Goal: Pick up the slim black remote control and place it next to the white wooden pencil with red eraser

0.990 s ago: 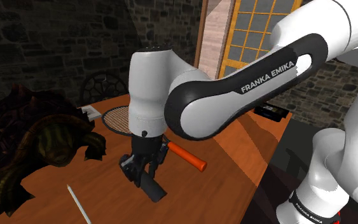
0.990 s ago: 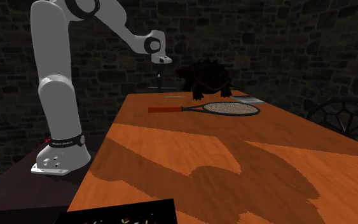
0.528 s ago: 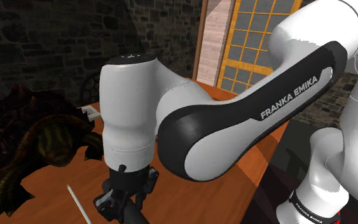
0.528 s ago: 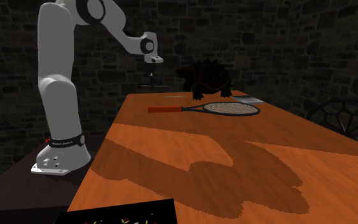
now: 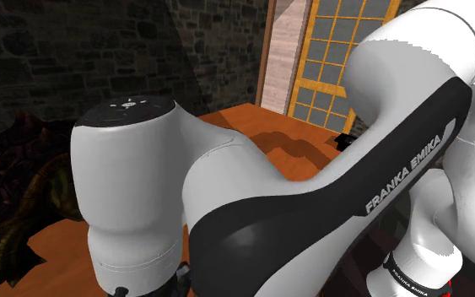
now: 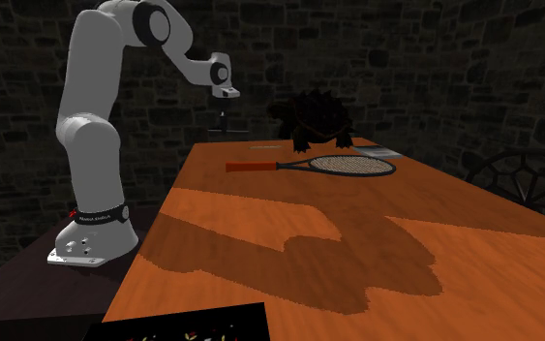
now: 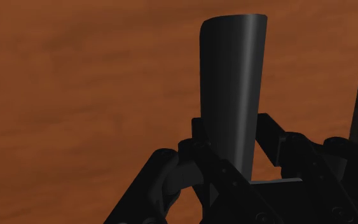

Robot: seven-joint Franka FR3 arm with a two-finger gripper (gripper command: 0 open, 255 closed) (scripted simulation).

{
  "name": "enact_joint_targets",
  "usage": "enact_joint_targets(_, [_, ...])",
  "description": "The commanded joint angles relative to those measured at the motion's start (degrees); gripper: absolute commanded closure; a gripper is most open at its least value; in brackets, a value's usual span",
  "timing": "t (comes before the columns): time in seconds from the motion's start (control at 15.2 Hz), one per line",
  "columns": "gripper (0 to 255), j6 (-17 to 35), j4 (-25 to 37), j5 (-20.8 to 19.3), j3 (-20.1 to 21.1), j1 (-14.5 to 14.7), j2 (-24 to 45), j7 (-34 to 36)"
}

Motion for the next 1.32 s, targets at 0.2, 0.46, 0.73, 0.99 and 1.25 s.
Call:
enact_joint_targets(0.2, [255,3.2,-1.6,-0.9,-0.3,0.3,1.7,0.5])
enact_joint_targets(0.46, [255,5.8,-2.8,-1.6,-0.6,0.6,3.2,0.9])
enact_joint_targets(0.73, [255,8.2,-3.7,-2.4,-1.0,0.8,4.8,1.4])
enact_joint_targets(0.99, [255,8.2,-3.7,-2.4,-1.0,0.8,4.8,1.4])
enact_joint_targets(1.25, [0,8.2,-3.7,-2.4,-1.0,0.8,4.8,1.4])
